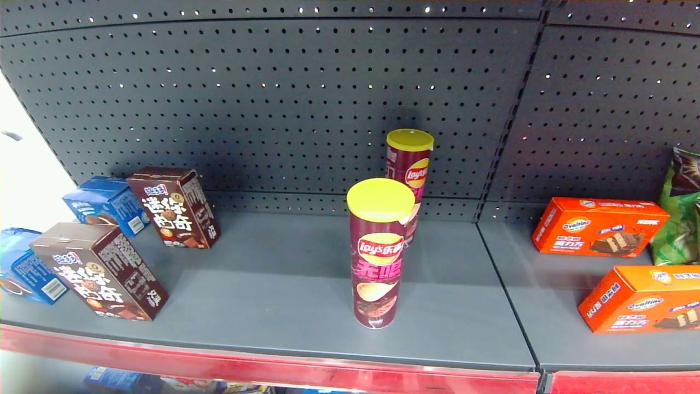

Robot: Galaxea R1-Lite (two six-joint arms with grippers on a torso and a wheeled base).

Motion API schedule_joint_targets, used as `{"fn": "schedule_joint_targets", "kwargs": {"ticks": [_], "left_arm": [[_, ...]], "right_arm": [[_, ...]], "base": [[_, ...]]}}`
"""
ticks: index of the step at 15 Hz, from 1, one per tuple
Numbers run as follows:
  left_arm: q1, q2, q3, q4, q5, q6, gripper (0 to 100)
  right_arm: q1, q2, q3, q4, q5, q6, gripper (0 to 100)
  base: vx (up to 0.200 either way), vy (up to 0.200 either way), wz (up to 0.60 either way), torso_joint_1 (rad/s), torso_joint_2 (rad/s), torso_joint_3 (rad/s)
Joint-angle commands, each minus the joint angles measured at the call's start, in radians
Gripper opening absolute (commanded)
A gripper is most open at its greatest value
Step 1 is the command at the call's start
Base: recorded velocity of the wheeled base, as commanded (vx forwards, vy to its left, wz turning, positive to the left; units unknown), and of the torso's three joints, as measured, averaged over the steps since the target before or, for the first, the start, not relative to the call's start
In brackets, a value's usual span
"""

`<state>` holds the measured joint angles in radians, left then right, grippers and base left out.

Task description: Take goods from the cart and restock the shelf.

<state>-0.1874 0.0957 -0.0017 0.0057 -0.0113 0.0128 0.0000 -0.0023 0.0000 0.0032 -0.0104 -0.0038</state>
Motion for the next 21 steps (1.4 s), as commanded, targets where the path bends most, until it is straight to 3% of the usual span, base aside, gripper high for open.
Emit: {"fn": "schedule_joint_targets", "kwargs": {"ticks": [1, 5, 6, 7, 8, 10, 12, 13, 14, 16, 18, 19, 20, 21], "left_arm": [[0.025, 0.001, 0.000, 0.000, 0.007, -0.005, 100], [0.025, 0.001, 0.000, -0.001, 0.008, -0.007, 100], [0.025, 0.001, 0.000, -0.001, 0.001, 0.010, 100], [0.029, -0.001, 0.000, -0.004, 0.007, 0.110, 100], [0.036, -0.002, 0.000, -0.006, 0.010, 0.118, 100], [-0.015, -0.001, 0.000, -0.006, 0.007, 0.102, 100], [-0.015, -0.001, 0.002, -0.012, -0.009, 0.108, 100], [-0.032, 0.007, 0.000, -0.010, 0.008, 0.096, 100], [-0.084, 0.012, -0.001, -0.006, 0.011, 0.099, 100], [-0.079, 0.009, 0.000, -0.012, -0.009, 0.110, 100], [-0.110, 0.098, -0.152, -0.081, -0.013, 0.108, 100], [-0.148, 0.185, -0.159, -0.078, 0.007, 0.107, 100], [-0.162, 0.236, -0.208, -0.055, -0.039, 0.092, 100], [-0.162, 0.236, -0.208, -0.055, -0.039, 0.092, 100]], "right_arm": [[0.000, 0.002, 0.000, 0.000, 0.000, -0.001, 100], [0.000, 0.002, 0.000, 0.000, 0.000, -0.001, 100], [0.000, 0.002, 0.000, 0.000, 0.000, -0.001, 100], [0.000, 0.002, 0.000, 0.000, 0.000, -0.001, 100], [0.002, 0.002, 0.000, 0.000, 0.000, -0.001, 100], [0.000, 0.002, 0.000, 0.000, 0.000, -0.001, 100], [0.000, 0.002, 0.000, 0.000, 0.000, -0.001, 100], [0.000, 0.002, 0.000, 0.000, 0.000, -0.001, 100], [0.000, 0.002, 0.000, 0.000, 0.000, -0.001, 100], [0.002, 0.002, 0.000, 0.000, 0.000, -0.001, 100], [0.002, 0.002, 0.000, 0.000, 0.000, -0.001, 100], [0.000, 0.002, 0.000, 0.000, 0.000, -0.001, 100], [0.000, 0.002, 0.000, 0.000, 0.000, -0.001, 100], [0.000, 0.002, 0.000, 0.000, 0.000, -0.001, 100]], "base": [[0.000, 0.000, 0.00, 0.000, 0.00, 0.000], [0.000, 0.000, 0.00, 0.000, 0.00, 0.000], [0.000, 0.000, 0.00, 0.000, 0.00, 0.000], [0.000, 0.000, 0.00, 0.000, 0.00, 0.000], [0.000, 0.000, 0.00, 0.000, 0.00, 0.000], [0.000, 0.000, 0.00, 0.000, 0.00, 0.000], [0.000, 0.000, 0.00, 0.000, 0.00, 0.000], [0.000, 0.000, 0.00, 0.000, 0.00, 0.000], [0.000, 0.000, 0.00, 0.000, 0.00, 0.000], [0.000, 0.000, 0.00, 0.000, 0.00, 0.000], [0.000, 0.000, 0.00, 0.000, 0.00, 0.000], [0.000, 0.000, 0.00, 0.000, 0.00, 0.000], [0.000, 0.000, 0.00, 0.000, 0.00, 0.000], [0.000, 0.000, 0.00, 0.000, 0.00, 0.000]]}}
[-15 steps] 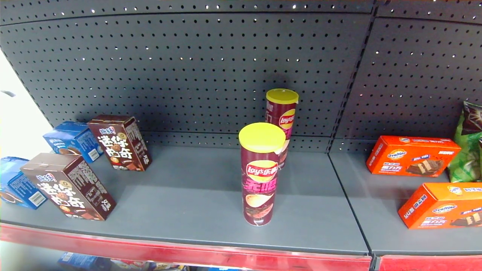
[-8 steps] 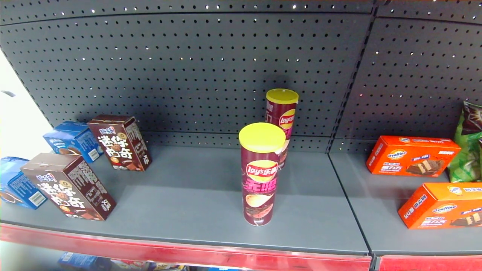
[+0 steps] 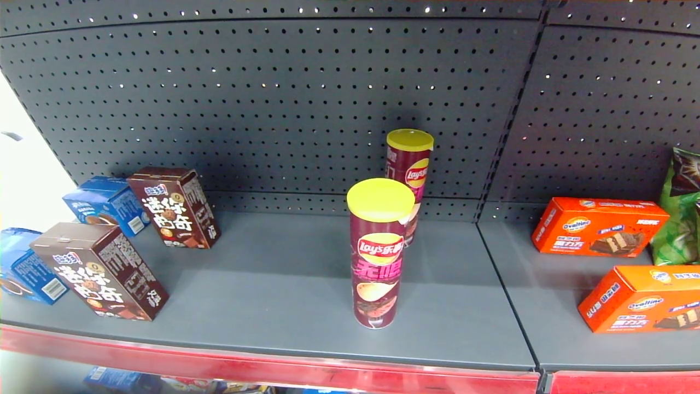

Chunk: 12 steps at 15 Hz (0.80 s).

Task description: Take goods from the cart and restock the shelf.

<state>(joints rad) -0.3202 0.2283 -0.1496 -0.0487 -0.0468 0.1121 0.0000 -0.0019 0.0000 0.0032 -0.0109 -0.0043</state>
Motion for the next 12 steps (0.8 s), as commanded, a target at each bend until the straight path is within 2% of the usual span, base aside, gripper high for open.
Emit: {"fn": "schedule_joint_targets", "kwargs": {"ticks": [1, 2, 5, 6, 7, 8, 9, 11, 12], "left_arm": [[-0.085, 0.200, -0.076, 0.000, -0.131, 0.012, 100], [-0.120, 0.255, -0.077, -0.008, -0.169, 0.011, 100], [-0.143, 0.339, -0.077, -0.091, -0.222, 0.015, 100], [-0.166, 0.394, -0.084, -0.141, -0.246, 0.017, 100], [-0.195, 0.454, -0.093, -0.195, -0.252, 0.008, 100], [-0.197, 0.513, -0.113, -0.241, -0.251, -0.008, 100], [-0.197, 0.559, -0.134, -0.269, -0.252, -0.060, 100], [-0.198, 0.649, -0.234, -0.298, -0.260, -0.226, 100], [-0.200, 0.691, -0.281, -0.298, -0.271, -0.281, 100]], "right_arm": [[0.000, 0.002, 0.000, 0.000, 0.000, 0.000, 100], [0.002, 0.002, 0.000, 0.000, 0.000, 0.000, 100], [0.000, 0.002, 0.000, 0.000, 0.000, 0.000, 100], [0.000, 0.002, 0.000, 0.000, 0.000, 0.000, 100], [0.000, 0.002, 0.000, 0.000, 0.000, 0.000, 100], [0.002, 0.002, 0.000, 0.000, 0.000, 0.000, 100], [0.000, 0.002, 0.000, 0.000, 0.000, 0.000, 100], [0.000, 0.002, 0.000, 0.000, 0.000, 0.000, 100], [0.000, 0.002, 0.000, 0.000, 0.000, 0.000, 100]], "base": [[0.000, 0.000, 0.00, 0.000, 0.00, 0.000], [0.000, 0.000, 0.00, 0.000, 0.00, 0.000], [0.000, 0.000, 0.00, 0.000, 0.00, 0.000], [0.000, 0.000, 0.00, 0.000, 0.00, 0.000], [0.000, 0.000, 0.00, 0.000, 0.00, 0.000], [0.000, 0.000, 0.00, 0.000, 0.00, 0.000], [0.000, 0.000, 0.00, 0.000, 0.00, 0.000], [0.000, 0.000, 0.00, 0.000, 0.00, 0.000], [0.000, 0.000, 0.00, 0.000, 0.00, 0.000]]}}
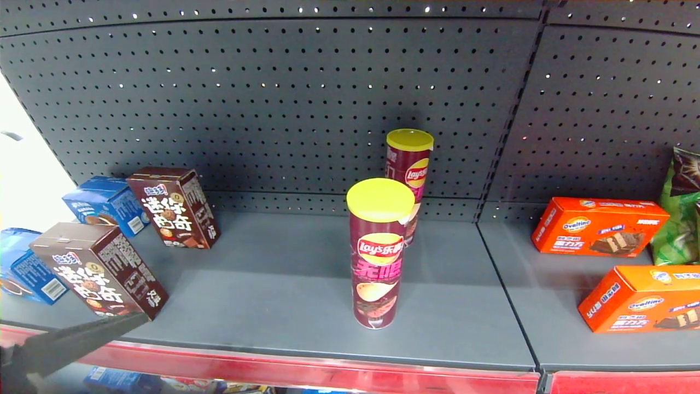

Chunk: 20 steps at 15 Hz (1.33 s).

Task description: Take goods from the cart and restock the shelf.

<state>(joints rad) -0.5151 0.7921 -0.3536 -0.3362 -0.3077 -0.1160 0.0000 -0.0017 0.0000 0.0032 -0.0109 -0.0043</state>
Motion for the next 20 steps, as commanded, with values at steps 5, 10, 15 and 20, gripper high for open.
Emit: {"fn": "schedule_joint_targets", "kwargs": {"ticks": [5, 10, 15, 20], "left_arm": [[-0.006, 0.309, -0.171, -0.009, -0.011, -0.128, 100], [0.018, 0.455, -0.192, -0.032, -0.007, -0.122, 100], [0.083, 0.622, -0.228, -0.057, -0.004, 0.047, 100], [0.069, 0.723, -0.265, -0.061, 0.068, 0.075, 100]], "right_arm": [[0.000, 0.002, 0.000, 0.000, 0.000, 0.000, 100], [0.000, 0.002, 0.000, 0.000, 0.000, 0.000, 100], [0.002, 0.002, 0.000, 0.000, 0.000, 0.000, 100], [0.000, 0.002, 0.000, 0.000, 0.000, 0.000, 100]], "base": [[0.000, 0.000, 0.00, 0.000, 0.00, 0.000], [0.000, 0.000, 0.00, 0.000, 0.00, 0.000], [0.000, 0.000, 0.00, 0.000, 0.00, 0.000], [0.000, 0.000, 0.00, 0.000, 0.00, 0.000]]}}
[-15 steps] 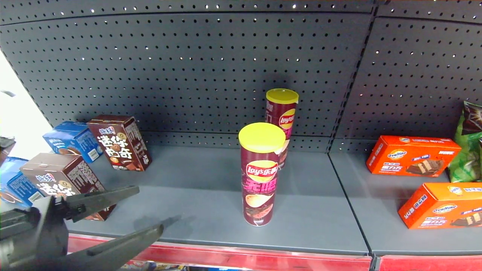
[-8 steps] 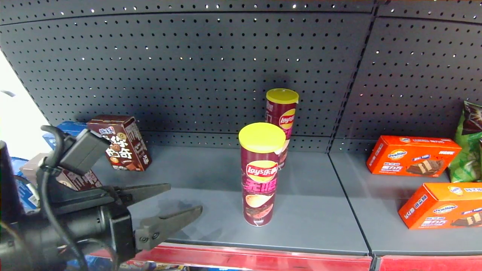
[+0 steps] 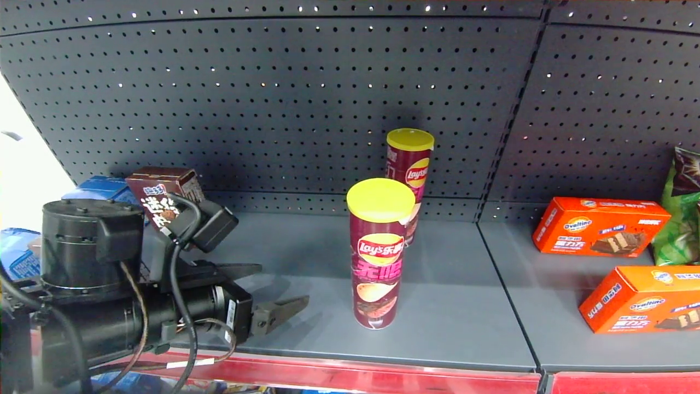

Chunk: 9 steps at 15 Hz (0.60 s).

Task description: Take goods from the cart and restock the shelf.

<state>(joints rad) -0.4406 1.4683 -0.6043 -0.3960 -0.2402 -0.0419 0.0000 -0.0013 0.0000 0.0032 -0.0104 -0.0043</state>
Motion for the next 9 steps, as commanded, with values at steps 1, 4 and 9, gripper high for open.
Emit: {"fn": "schedule_joint_targets", "kwargs": {"ticks": [1, 4, 9], "left_arm": [[-0.007, 0.075, -0.025, -0.021, 0.002, 0.000, 100], [-0.007, 0.147, -0.069, -0.072, 0.029, 0.000, 100], [-0.024, 0.211, -0.135, -0.093, 0.030, 0.000, 100]], "right_arm": [[0.000, 0.001, 0.000, 0.000, 0.000, 0.000, 100], [0.002, 0.001, 0.000, 0.000, 0.000, 0.000, 100], [0.000, 0.001, 0.000, 0.000, 0.000, 0.000, 100]], "base": [[0.000, 0.000, 0.00, 0.000, 0.00, 0.000], [0.000, 0.000, 0.00, 0.000, 0.00, 0.000], [0.000, 0.000, 0.00, 0.000, 0.00, 0.000]]}}
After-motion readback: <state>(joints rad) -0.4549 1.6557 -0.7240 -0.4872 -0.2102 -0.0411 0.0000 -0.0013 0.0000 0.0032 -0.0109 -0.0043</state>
